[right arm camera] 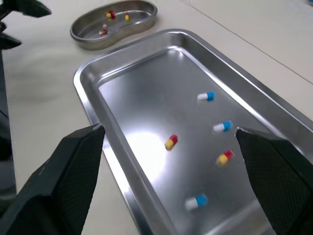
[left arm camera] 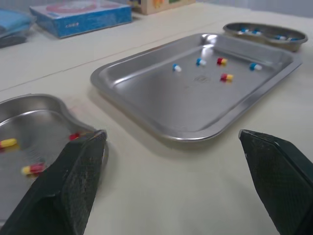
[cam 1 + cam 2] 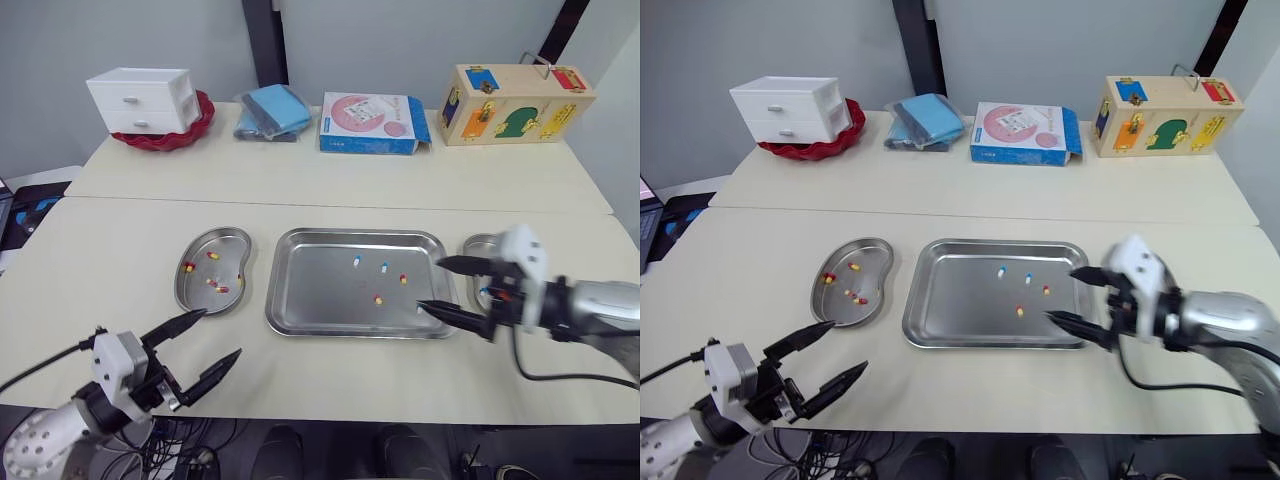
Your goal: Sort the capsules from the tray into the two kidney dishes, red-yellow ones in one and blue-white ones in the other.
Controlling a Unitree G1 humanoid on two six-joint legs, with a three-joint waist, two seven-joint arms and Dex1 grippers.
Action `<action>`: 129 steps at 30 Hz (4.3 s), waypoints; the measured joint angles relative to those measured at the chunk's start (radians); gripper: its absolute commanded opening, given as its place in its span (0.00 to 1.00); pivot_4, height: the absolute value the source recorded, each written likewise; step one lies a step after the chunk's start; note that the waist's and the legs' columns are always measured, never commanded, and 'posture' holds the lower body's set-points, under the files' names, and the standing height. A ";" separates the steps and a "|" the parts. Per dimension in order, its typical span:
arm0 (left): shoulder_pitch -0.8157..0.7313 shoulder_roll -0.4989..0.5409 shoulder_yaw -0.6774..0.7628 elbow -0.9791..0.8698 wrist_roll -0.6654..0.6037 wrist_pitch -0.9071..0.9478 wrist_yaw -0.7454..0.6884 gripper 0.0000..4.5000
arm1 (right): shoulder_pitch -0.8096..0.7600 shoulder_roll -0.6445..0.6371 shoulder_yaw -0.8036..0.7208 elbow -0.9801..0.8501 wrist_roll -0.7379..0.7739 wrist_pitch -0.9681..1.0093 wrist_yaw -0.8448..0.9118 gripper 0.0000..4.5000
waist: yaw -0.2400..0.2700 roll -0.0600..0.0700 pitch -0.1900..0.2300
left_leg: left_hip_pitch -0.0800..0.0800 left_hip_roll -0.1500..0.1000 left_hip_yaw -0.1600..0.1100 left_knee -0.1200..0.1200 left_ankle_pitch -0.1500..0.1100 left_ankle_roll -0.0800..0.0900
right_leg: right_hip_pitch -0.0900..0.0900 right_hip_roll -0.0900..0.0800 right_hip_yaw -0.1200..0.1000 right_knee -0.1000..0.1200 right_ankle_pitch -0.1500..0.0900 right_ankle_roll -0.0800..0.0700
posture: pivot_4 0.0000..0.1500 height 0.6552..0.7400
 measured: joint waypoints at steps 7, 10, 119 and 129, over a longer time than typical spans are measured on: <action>0.053 -0.100 -0.082 0.032 0.025 -0.185 -0.008 1.00 | -0.134 0.160 0.231 0.080 -0.156 0.097 -0.208 1.00 | 0.000 0.000 -0.001 | -0.007 0.000 -0.002 0.000 0.000 0.000 | -0.006 0.000 -0.002 0.001 0.000 0.000 | 1.00 1.00; 0.077 -0.135 -0.128 0.031 0.030 -0.241 -0.004 1.00 | -0.177 0.235 0.305 0.136 -0.234 0.106 -0.271 1.00 | -0.001 0.000 -0.001 | -0.008 0.000 -0.002 0.001 0.000 0.000 | -0.008 0.000 -0.002 0.002 0.000 -0.001 | 1.00 1.00; -0.006 0.022 -0.395 -0.003 -0.018 -0.346 0.002 1.00 | 0.187 -0.080 -0.236 0.380 -0.418 -0.253 0.129 0.49 | -0.012 0.004 0.000 | -0.010 -0.001 0.001 0.001 0.000 0.000 | -0.013 0.000 0.001 0.006 0.000 -0.001 | 1.00 1.00; -0.016 0.027 -0.393 -0.003 -0.010 -0.340 0.037 1.00 | 0.188 -0.080 -0.236 0.380 -0.420 -0.254 0.130 0.98 | -0.012 0.004 0.000 | -0.010 -0.001 0.001 0.001 0.000 0.000 | -0.013 0.000 0.001 0.006 0.000 -0.001 | 1.00 1.00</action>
